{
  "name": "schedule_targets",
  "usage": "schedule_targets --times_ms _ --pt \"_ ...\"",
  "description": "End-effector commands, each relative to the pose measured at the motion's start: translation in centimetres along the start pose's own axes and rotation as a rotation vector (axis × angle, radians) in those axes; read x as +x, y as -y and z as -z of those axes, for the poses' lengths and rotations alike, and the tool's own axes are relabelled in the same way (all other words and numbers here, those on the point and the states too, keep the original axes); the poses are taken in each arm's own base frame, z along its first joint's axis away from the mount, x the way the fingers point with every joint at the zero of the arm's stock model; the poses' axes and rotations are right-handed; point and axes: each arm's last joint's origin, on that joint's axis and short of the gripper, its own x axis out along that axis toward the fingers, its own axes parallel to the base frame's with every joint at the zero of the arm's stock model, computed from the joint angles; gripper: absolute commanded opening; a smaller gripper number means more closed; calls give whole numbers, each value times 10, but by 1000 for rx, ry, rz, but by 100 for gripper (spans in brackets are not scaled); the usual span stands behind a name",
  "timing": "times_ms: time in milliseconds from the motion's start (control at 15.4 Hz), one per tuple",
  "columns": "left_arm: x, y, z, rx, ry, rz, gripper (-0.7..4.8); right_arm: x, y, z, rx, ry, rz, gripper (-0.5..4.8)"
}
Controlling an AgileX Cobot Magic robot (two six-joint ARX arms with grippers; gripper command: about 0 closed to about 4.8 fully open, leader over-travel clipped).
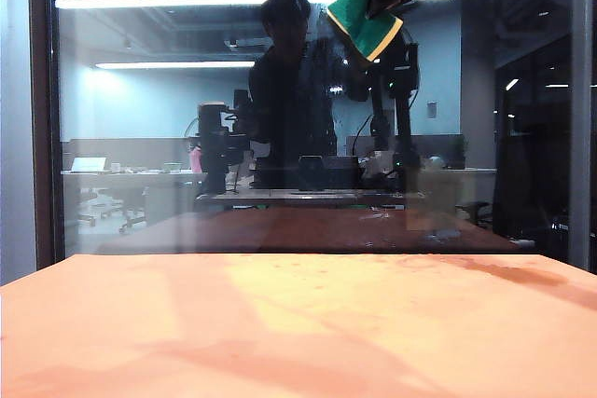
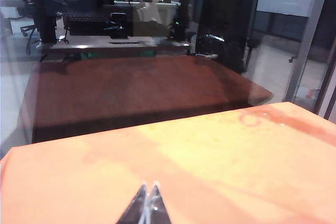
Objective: Pick up the sponge from the table, wipe the water off the glass, and finally place the sponge back on the table.
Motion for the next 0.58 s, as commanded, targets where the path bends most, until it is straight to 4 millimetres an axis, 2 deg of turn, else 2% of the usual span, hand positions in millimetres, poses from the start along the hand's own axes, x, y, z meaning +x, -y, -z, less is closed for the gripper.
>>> schedule_targets --times_ms 65,519,584 --pt "0 0 -2 10 13 1 -6 -18 8 -16 21 58 -18 -6" --pt "0 0 -2 10 13 1 -6 -69 51 -33 66 55 3 -6" --pt "0 0 -2 10 13 1 -6 -79 63 -33 86 48 28 -6"
